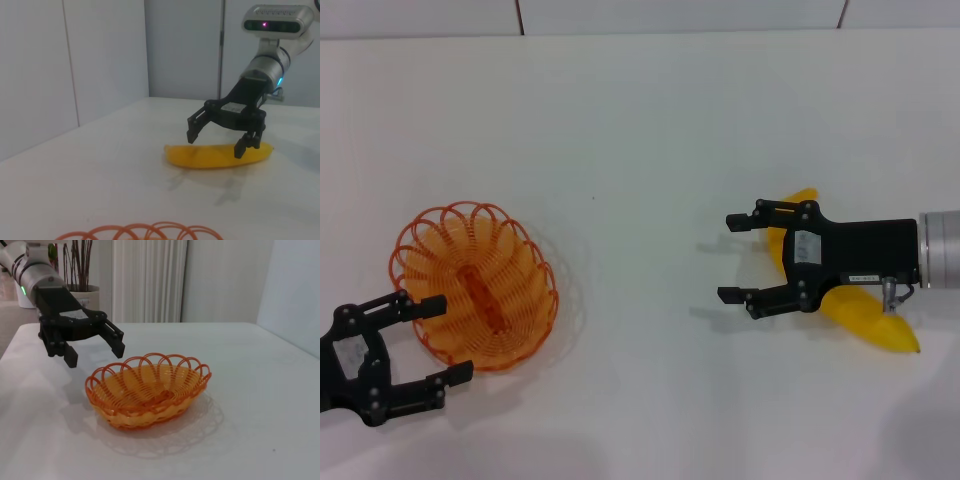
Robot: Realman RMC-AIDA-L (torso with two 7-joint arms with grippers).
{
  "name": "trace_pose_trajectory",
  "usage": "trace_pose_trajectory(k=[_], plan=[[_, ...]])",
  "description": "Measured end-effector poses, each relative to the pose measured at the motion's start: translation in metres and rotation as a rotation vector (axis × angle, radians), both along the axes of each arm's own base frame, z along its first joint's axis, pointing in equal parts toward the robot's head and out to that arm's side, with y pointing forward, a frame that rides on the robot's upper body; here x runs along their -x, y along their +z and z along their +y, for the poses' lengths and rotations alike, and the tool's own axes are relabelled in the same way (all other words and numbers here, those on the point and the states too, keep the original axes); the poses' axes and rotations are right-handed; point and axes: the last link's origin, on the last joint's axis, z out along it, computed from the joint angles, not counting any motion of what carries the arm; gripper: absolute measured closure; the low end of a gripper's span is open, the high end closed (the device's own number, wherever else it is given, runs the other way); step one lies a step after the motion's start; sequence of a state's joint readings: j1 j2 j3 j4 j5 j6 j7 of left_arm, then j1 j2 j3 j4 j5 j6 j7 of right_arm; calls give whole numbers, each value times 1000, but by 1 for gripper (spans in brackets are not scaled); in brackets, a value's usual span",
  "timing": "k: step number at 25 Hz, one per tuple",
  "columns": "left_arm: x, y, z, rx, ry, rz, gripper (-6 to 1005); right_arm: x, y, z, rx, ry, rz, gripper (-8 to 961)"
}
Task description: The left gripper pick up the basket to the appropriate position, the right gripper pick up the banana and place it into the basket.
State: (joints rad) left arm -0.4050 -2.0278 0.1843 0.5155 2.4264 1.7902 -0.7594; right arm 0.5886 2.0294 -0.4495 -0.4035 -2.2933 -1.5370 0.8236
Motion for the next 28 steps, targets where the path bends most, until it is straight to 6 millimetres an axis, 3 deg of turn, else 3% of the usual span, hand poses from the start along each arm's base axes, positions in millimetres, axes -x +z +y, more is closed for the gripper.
trace_pose_trajectory(k=[11, 16, 19, 20, 24, 28], plan=[[-1, 6, 3, -40, 26, -32, 199, 0, 0, 0, 0, -2, 0, 60], [-1, 49, 30, -110, 236, -119, 200, 0, 0, 0, -1, -1, 1, 59], [-15, 85, 64, -14, 395, -96, 201, 2, 1, 2, -1, 5, 1, 59], [-15, 85, 64, -14, 395, -96, 201, 2, 1, 2, -1, 5, 1, 59], [-36, 108, 97, 74, 409, 47, 201, 3, 1, 4, -1, 9, 0, 59], [-55, 116, 119, 133, 359, 224, 202, 7, 1, 6, 4, 20, 5, 59]])
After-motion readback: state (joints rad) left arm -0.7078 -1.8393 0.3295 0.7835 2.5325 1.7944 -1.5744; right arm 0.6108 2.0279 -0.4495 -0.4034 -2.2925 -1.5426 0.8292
